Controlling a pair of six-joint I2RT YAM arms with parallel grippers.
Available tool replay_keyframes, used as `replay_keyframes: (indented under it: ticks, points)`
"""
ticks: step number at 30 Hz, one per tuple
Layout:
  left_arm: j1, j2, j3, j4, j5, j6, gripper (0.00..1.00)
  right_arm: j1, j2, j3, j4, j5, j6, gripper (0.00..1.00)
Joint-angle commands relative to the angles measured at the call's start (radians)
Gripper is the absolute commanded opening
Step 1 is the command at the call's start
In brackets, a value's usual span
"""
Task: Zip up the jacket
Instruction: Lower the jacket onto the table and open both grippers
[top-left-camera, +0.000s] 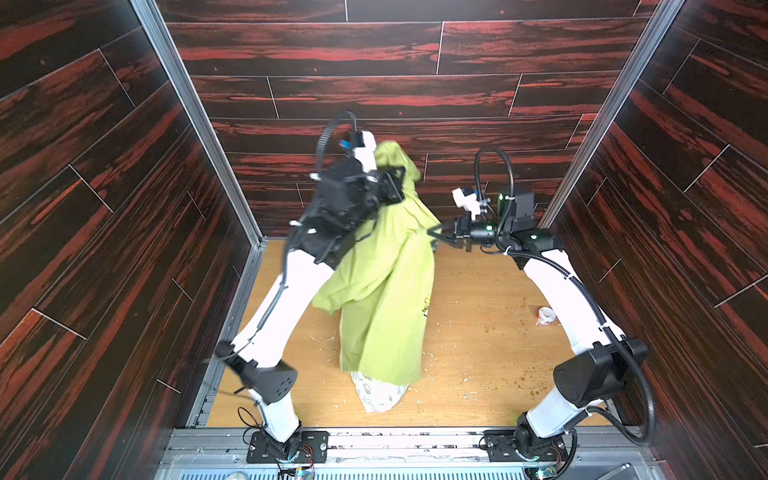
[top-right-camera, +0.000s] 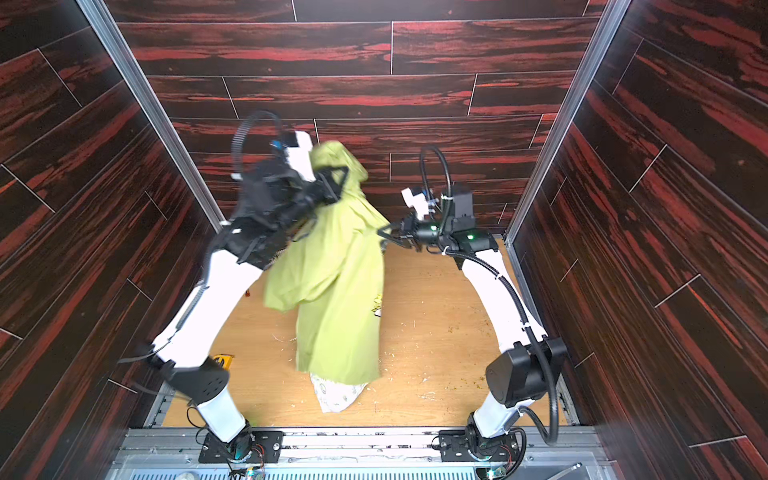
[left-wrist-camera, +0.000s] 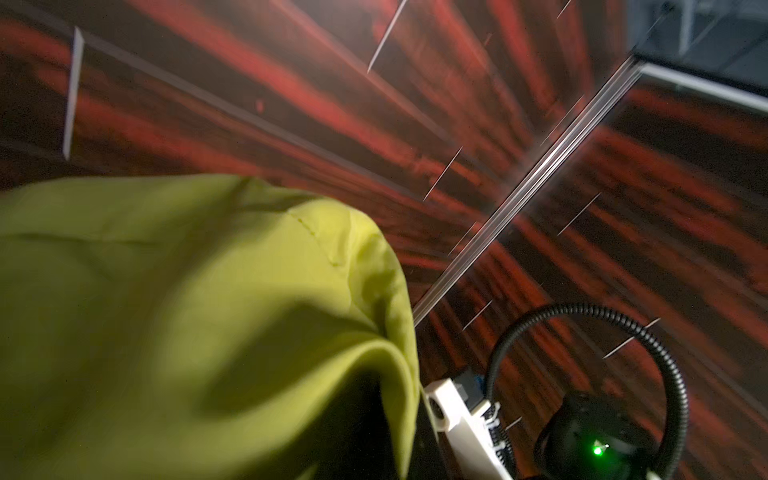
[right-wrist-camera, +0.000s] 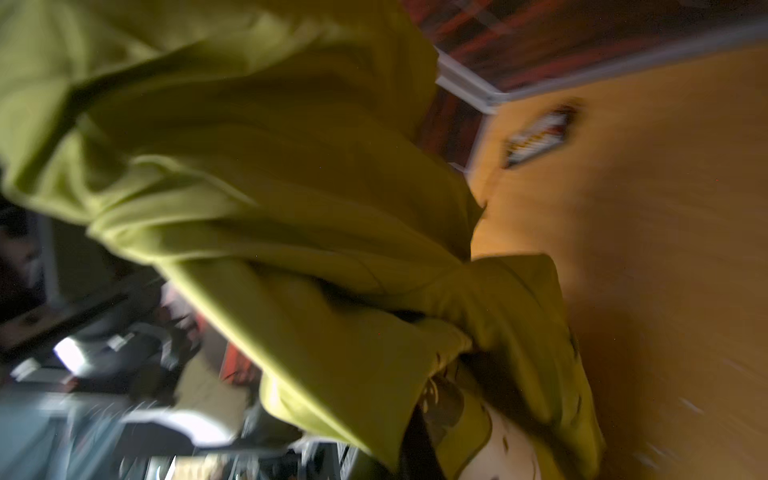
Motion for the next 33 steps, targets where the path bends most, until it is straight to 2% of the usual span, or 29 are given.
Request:
replay_keyframes:
  ticks: [1, 3, 5, 7, 9, 10, 11, 12, 15, 17, 19, 22, 25, 28, 33]
  points:
    - [0.009, 0.051, 0.018, 0.06, -0.007, -0.038, 0.0, -0.085, 0.02, -0.115, -0.134, 0.15, -0.074, 0.0]
    - [0.002, 0.12, 0.028, 0.058, 0.011, -0.068, 0.04, -0.117, 0.043, -0.147, -0.21, 0.239, -0.125, 0.0]
    - [-0.003, 0.213, 0.077, 0.036, 0.034, -0.098, 0.19, -0.149, 0.059, -0.192, -0.249, 0.3, -0.157, 0.0]
    - [-0.007, 0.33, 0.2, -0.044, 0.06, -0.112, 0.42, -0.2, 0.071, -0.254, -0.264, 0.336, -0.158, 0.0]
    - [-0.008, 0.44, 0.363, -0.156, 0.068, -0.108, 0.58, -0.244, 0.074, -0.298, -0.273, 0.362, -0.153, 0.0]
    - [-0.008, 0.493, 0.447, -0.209, 0.065, -0.099, 0.89, -0.263, 0.078, -0.313, -0.279, 0.378, -0.153, 0.0]
    - [-0.008, 0.528, 0.516, -0.273, 0.061, -0.086, 0.93, -0.281, 0.079, -0.321, -0.285, 0.389, -0.152, 0.0]
    - [-0.007, 0.555, 0.573, -0.312, 0.058, -0.074, 0.94, -0.3, 0.079, -0.328, -0.29, 0.401, -0.155, 0.01]
    - [-0.004, 0.541, 0.58, -0.372, 0.02, -0.044, 0.95, -0.348, 0.062, -0.331, -0.32, 0.464, -0.15, 0.32]
    - [0.004, 0.475, 0.481, -0.382, -0.012, -0.032, 0.95, -0.369, 0.035, -0.323, -0.329, 0.494, -0.143, 0.49]
    - [0.017, 0.377, 0.302, -0.358, -0.045, -0.032, 0.96, -0.371, 0.003, -0.302, -0.338, 0.571, -0.147, 0.58]
    - [0.065, 0.241, -0.014, -0.25, -0.044, -0.083, 0.98, -0.36, -0.039, -0.273, -0.343, 0.635, -0.154, 0.62]
    - [0.137, 0.18, -0.234, -0.161, 0.005, -0.187, 0.99, -0.347, -0.072, -0.265, -0.345, 0.708, -0.142, 0.65]
    - [0.185, 0.198, -0.336, -0.131, 0.088, -0.261, 0.99, -0.342, -0.095, -0.284, -0.323, 0.743, -0.123, 0.68]
    - [0.192, 0.313, -0.335, -0.062, 0.185, -0.298, 0.99, -0.329, -0.04, -0.279, -0.291, 0.683, -0.114, 0.72]
